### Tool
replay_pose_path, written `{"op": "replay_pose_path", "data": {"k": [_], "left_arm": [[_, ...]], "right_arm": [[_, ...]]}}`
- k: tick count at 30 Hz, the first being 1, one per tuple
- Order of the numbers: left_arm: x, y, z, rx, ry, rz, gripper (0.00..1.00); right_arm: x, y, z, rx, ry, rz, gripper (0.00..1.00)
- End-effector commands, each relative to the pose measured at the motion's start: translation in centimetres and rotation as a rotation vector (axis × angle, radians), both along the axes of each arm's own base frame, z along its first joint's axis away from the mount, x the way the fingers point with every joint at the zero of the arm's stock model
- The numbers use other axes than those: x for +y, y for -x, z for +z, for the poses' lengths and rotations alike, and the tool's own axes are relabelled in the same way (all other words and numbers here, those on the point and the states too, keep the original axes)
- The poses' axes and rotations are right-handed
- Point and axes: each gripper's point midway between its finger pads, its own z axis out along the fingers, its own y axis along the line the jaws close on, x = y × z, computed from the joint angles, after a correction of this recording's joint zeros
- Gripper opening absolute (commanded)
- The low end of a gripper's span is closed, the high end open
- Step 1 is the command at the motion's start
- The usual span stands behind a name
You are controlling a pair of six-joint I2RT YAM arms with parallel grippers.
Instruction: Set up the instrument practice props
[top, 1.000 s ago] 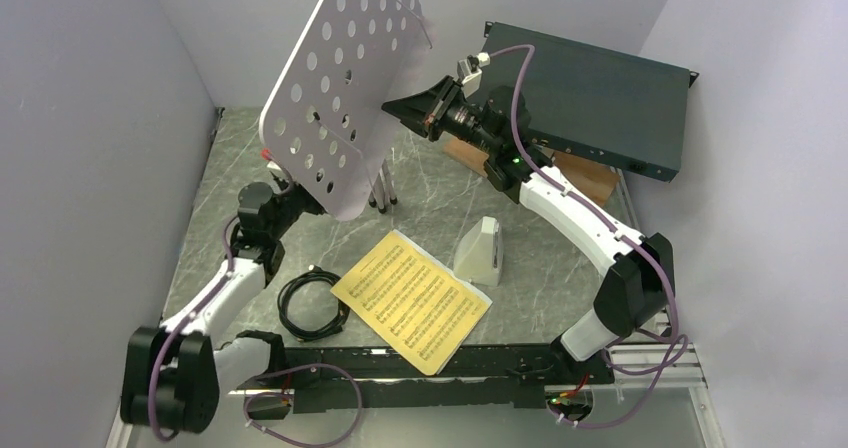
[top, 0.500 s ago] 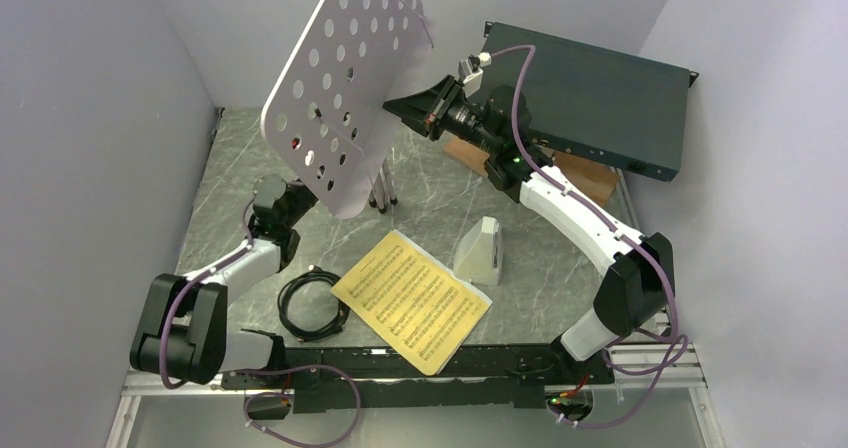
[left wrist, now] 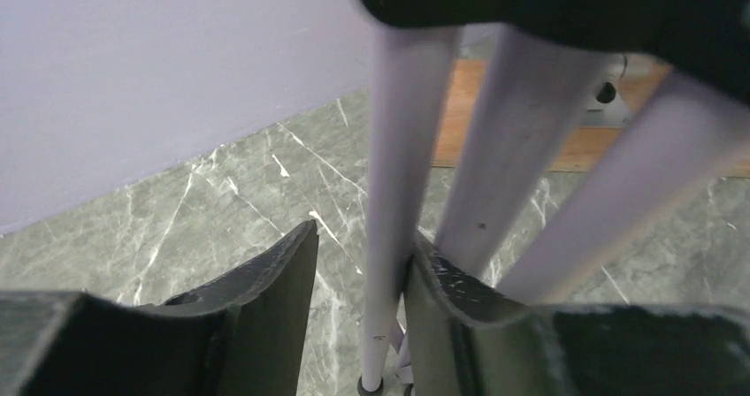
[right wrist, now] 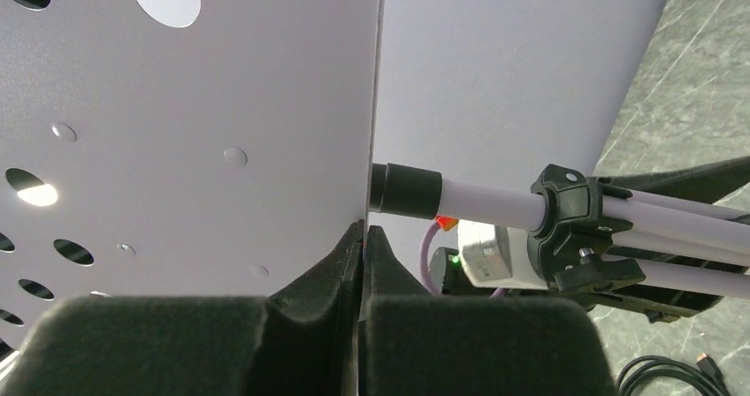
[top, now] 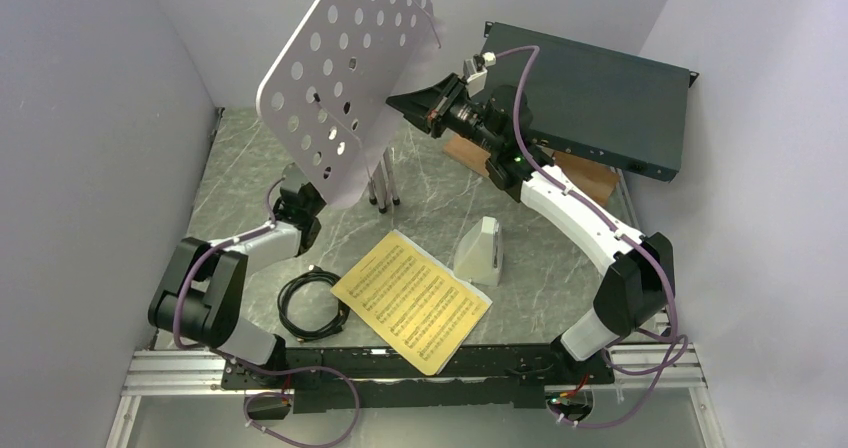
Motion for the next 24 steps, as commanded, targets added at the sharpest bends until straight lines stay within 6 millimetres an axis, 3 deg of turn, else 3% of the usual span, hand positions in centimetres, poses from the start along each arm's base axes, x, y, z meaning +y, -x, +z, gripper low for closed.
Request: {"op": "replay_pose_path", "data": {"k": [1,3,6,8,11,13,17,21,24], "left_arm": [[0.0,-1.7,2.3,-0.107,-0.006,0.041,0.58],[-0.6,-1.8,2.7,-0.092,0.057,0.02,0.68],[-1.9,-1.6,3.9,-0.118,0.125,-0.057,0.66],[-2.8,-1.2,4.3,-0.133,0.119,-0.115,0.54],[-3.1,-0.7,3.8,-0.137,0.08,-0.147,0.21],[-3.0,-0.3,3.3,-0.148,0.041,-0.147,0.12],[-2.0,0.5,2.4,-0.162,-0.007,-0.103,0.06],[-1.7,0.4,1.6,-0.162,-0.08,-0.071,0.0],[-1.8,0.4,1.6,-0.171,-0.084,-0.069,0.0]], "right_arm": [[-0.8,0.8,3.8,-0.111,-0.069,-0.013,0.0],[-0.8,0.9,3.7,-0.11,-0.065,-0.017,0.0],[-0.7,0.8,3.4,-0.104,-0.063,-0.018,0.0],[-0.7,0.7,3.1,-0.099,-0.055,-0.022,0.0],[-0.9,0.6,2.9,-0.104,-0.037,-0.042,0.0],[-1.2,0.5,2.8,-0.113,-0.011,-0.069,0.0],[-1.8,0.0,1.9,-0.148,0.076,-0.124,0.0],[-2.6,0.0,1.4,-0.215,0.175,-0.17,0.16],[-3.2,0.4,1.5,-0.307,0.255,-0.187,0.34]]}}
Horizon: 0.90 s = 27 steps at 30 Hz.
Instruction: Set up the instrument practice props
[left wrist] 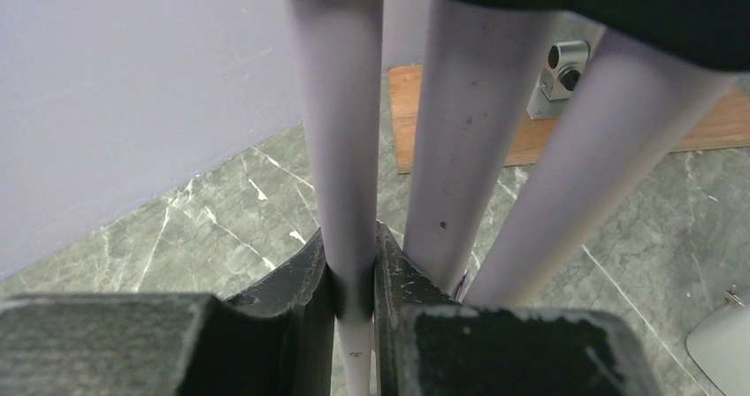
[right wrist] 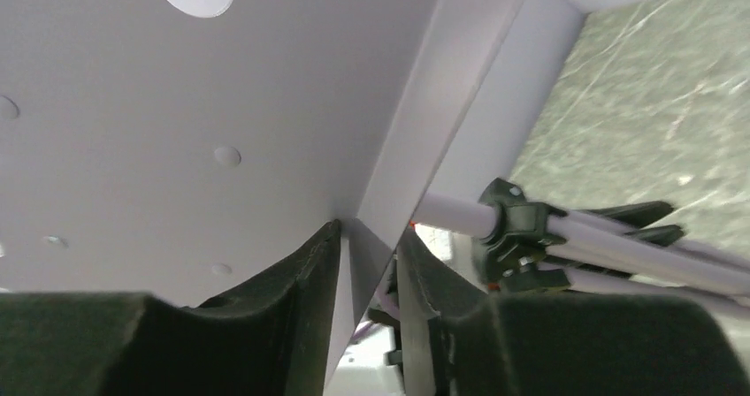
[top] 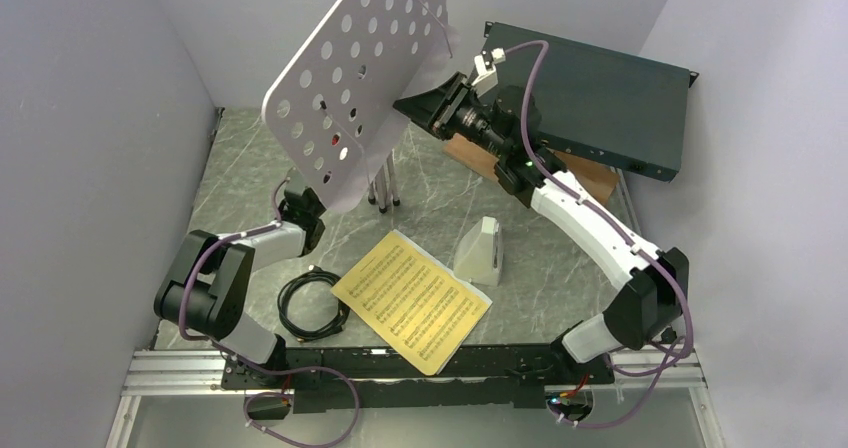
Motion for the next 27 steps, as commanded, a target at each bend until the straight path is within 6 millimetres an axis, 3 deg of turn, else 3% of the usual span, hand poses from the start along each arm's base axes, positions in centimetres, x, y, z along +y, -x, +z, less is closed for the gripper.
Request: {"op": "replay_pose_path", "data": {"k": [1,6,9,13,20,22,23,24,25,27], "left_arm": [[0.0,0.3,2.1,-0.108,-0.037,0.015,0.0],[0.2,0.2,2.0,-0.093,-0.036,0.038,0.0],[0.0,0.2,1.9,-0.082,-0.029,0.034,0.0],[-0.1,0.2,1.5,-0.072,-0.04,0.043,0.0],[-0.3,0.0,1.2,-0.047,-0.031,0.038,0.0],[-0.2,0.0,1.1,-0.038,-0.029,0.042,0.0],[-0.3,0.0,1.2,-0.034,-0.028,0.04,0.0],[-0.3,0.0,1.2,-0.031,-0.025,0.038,0.0],[-0.4,0.0,1.2,-0.027,-0.023,0.032,0.0],[-0.7,0.0,1.0,-0.022,-0.021,0.016,0.0]], "right_arm": [[-2.4,0.2,2.3,-0.221,0.145,-0.097,0.42],[-4.3,1.4,1.3,-0.354,0.329,-0.129,0.77],[-6.7,2.6,0.9,-0.429,0.449,-0.183,0.88],[-9.8,4.4,0.9,-0.533,0.555,-0.248,0.93],[-10.6,8.0,1.5,-0.632,0.512,-0.17,0.97],[-10.5,8.3,-0.1,-0.642,0.519,-0.159,0.97],[-10.1,8.4,-2.6,-0.643,0.54,-0.123,0.96],[-9.6,8.8,-2.9,-0.704,0.542,-0.1,0.93],[-8.8,9.1,-5.2,-0.742,0.574,-0.05,0.9],[-7.5,9.3,-7.2,-0.879,0.662,-0.043,0.88]]}}
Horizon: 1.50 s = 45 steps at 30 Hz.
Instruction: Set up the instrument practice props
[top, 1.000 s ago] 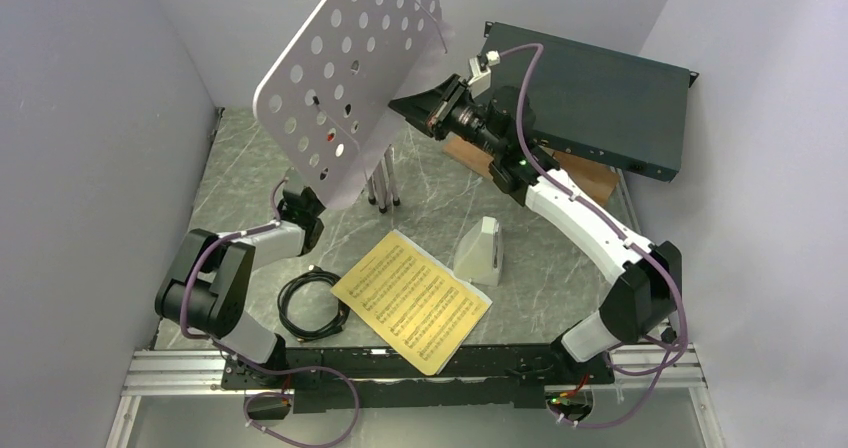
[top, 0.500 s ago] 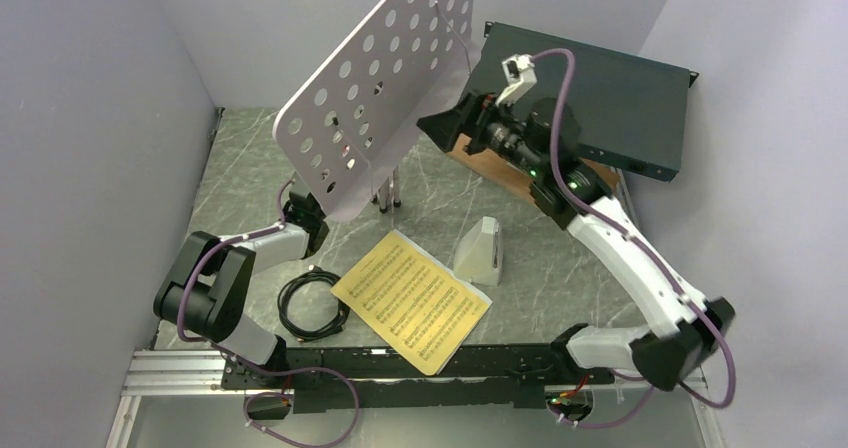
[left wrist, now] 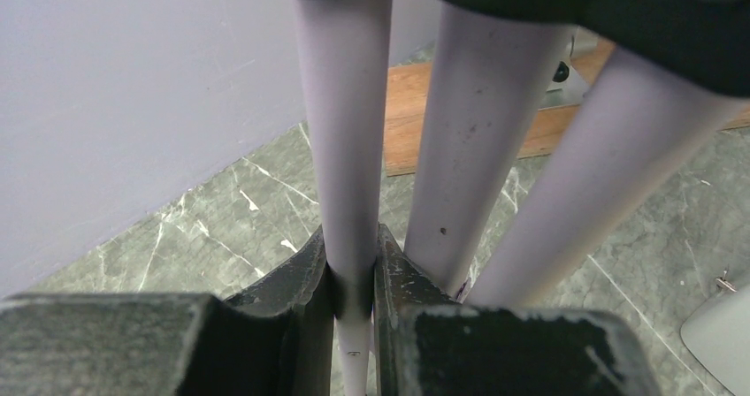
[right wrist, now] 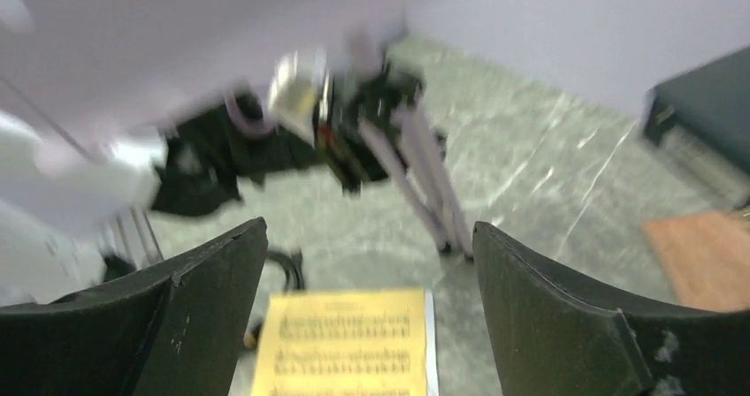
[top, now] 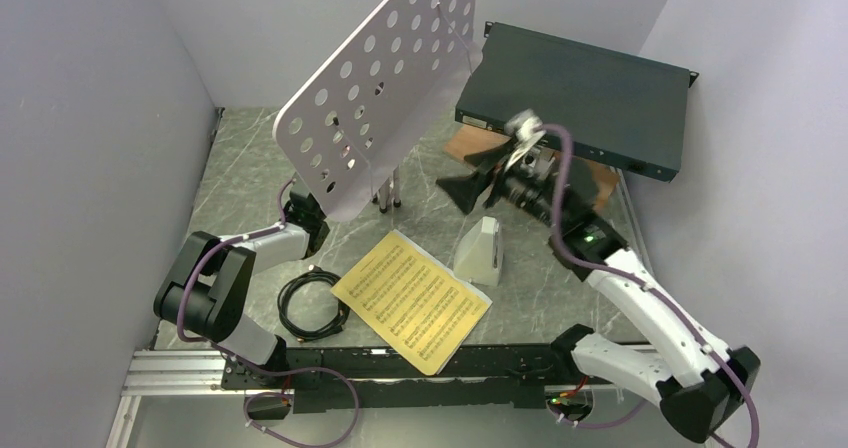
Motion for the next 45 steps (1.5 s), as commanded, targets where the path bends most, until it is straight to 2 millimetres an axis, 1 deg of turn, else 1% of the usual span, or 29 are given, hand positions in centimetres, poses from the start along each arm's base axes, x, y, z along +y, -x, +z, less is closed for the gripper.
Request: {"op": "replay_pose_path", "data": {"k": [1,2,3,5,8,11,14,20,26,29,34,35,36,37,38,39,40,41,42,43,44,45], "left_arm": [[0.5,-0.7,0.9,0.013,0.028,0.031,0.0],[0.6,-0.7,0.8,0.016,0.027,0.033,0.0],[0.6,-0.7,0.7,0.018,0.023,0.037,0.0],[0.8,-0.9,0.4,0.023,0.016,0.051,0.0],[1.0,-1.0,0.4,0.027,0.011,0.06,0.0],[0.8,-0.9,0.2,0.032,0.015,0.053,0.0],[0.8,-1.0,0.2,0.035,0.018,0.054,0.0],[0.9,-1.0,0.5,0.038,0.025,0.055,0.0],[0.9,-1.1,0.4,0.047,0.025,0.06,0.0],[0.9,-1.1,0.3,0.052,0.029,0.059,0.0],[0.7,-1.0,0.4,0.05,0.031,0.048,0.0],[0.7,-1.0,0.5,0.047,0.029,0.046,0.0],[0.7,-1.0,0.5,0.045,0.029,0.046,0.0],[0.8,-1.0,0.4,0.045,0.027,0.047,0.0],[0.8,-1.0,0.3,0.046,0.026,0.047,0.0],[0.9,-1.0,0.3,0.046,0.027,0.049,0.0],[0.9,-1.0,0.2,0.048,0.027,0.05,0.0],[1.0,-1.1,0.1,0.049,0.028,0.051,0.0],[1.3,-1.3,0.0,0.05,0.028,0.058,0.0],[1.8,-1.6,0.0,0.049,0.032,0.072,0.0],[2.4,-2.0,-0.1,0.049,0.035,0.086,0.0],[3.4,-2.5,0.1,0.044,0.034,0.108,0.0]], "right_arm": [[3.9,0.9,-4.6,-0.243,0.191,0.092,0.88],[4.6,0.7,-4.8,-0.288,0.203,0.08,0.88],[5.2,-0.1,-5.5,-0.305,0.212,0.052,0.86],[6.3,-1.4,-5.5,-0.355,0.19,0.003,0.84],[7.6,-4.4,-7.0,-0.321,0.193,-0.11,0.74],[8.2,-7.0,-8.7,-0.288,0.197,-0.216,0.65],[8.4,-9.0,-9.9,-0.266,0.175,-0.299,0.56],[9.7,-11.2,-11.1,-0.259,0.135,-0.35,0.46],[11.1,-12.7,-12.2,-0.246,0.108,-0.366,0.41],[11.1,-13.8,-12.8,-0.237,0.113,-0.418,0.39],[10.8,-15.9,-13.9,-0.242,0.111,-0.549,0.28],[10.9,-16.3,-14.3,-0.247,0.105,-0.566,0.28],[11.3,-16.7,-15.2,-0.26,0.121,-0.567,0.28],[11.9,-16.9,-15.3,-0.293,0.129,-0.55,0.3],[12.4,-16.9,-15.0,-0.331,0.123,-0.539,0.36],[12.8,-17.0,-15.2,-0.348,0.13,-0.531,0.38],[13.1,-17.2,-15.5,-0.353,0.139,-0.53,0.39],[13.3,-17.5,-16.0,-0.354,0.159,-0.531,0.35],[13.3,-17.7,-16.2,-0.359,0.177,-0.539,0.29],[13.2,-17.8,-16.4,-0.37,0.197,-0.546,0.22],[12.9,-17.8,-16.5,-0.383,0.22,-0.554,0.12],[12.4,-17.9,-16.6,-0.395,0.257,-0.574,0.03]]}}
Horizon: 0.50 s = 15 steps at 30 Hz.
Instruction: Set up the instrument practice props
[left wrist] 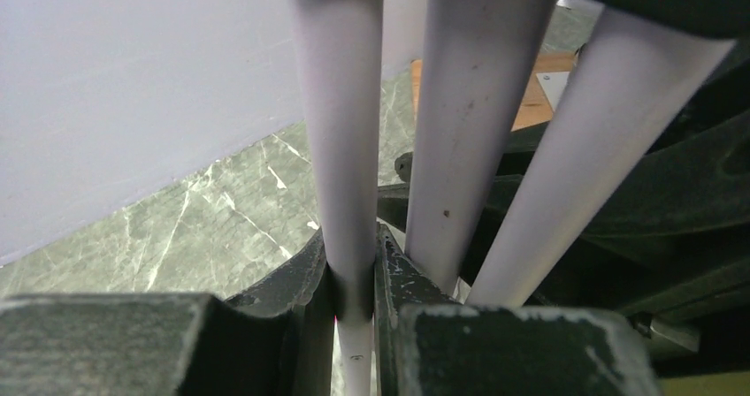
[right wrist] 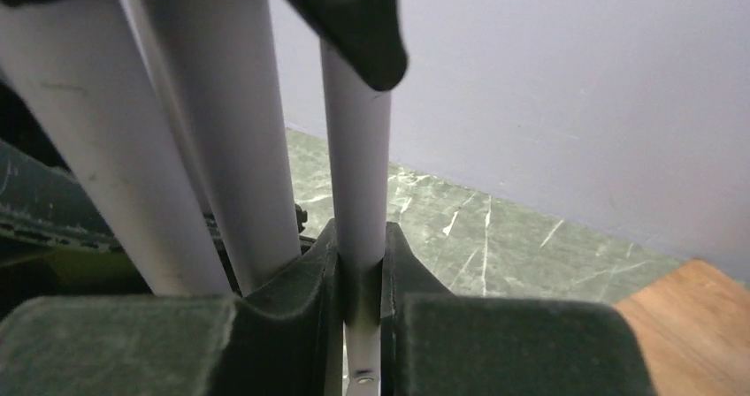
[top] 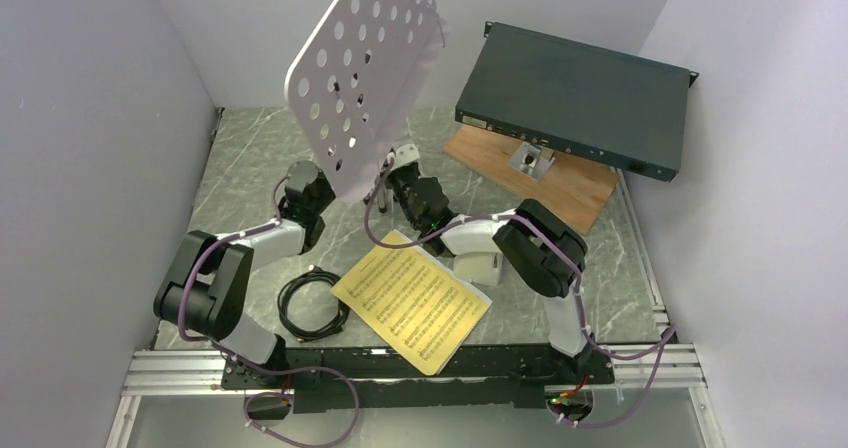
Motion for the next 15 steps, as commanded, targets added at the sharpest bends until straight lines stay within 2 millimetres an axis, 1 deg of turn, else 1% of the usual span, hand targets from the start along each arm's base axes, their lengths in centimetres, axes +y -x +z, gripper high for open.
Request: {"op": "replay_pose_path", "data": {"k": [1,4,5,9,11,13,15], "left_arm": [[2.4,-1.4,0.3,-0.008,-0.009,0.05,0.0],[5.2,-2.7,0.6,-0.016,-0.041,0.111,0.0],[6.0,-3.1,0.8,-0.025,-0.062,0.131,0.0],[9.5,-4.8,1.3,-0.024,-0.093,0.205,0.0],[11.6,-6.0,1.9,-0.009,-0.082,0.225,0.0],[12.7,-7.0,2.7,-0.016,-0.122,0.234,0.0],[13.3,-8.1,4.3,-0.035,-0.148,0.234,0.0]], "right_arm": [[-2.3,-1.4,0.6,-0.06,0.111,-0.121,0.0],[-4.0,-1.3,0.5,-0.069,0.192,-0.14,0.0],[-4.1,-1.1,0.5,-0.076,0.22,-0.11,0.0],[-6.0,-1.4,-1.0,-0.035,0.313,-0.168,0.0],[-6.9,-1.9,-1.9,0.033,0.299,-0.174,0.0],[-7.8,-2.2,-2.6,0.104,0.253,-0.17,0.0],[-7.9,-2.1,-3.1,0.137,0.23,-0.159,0.0]]}}
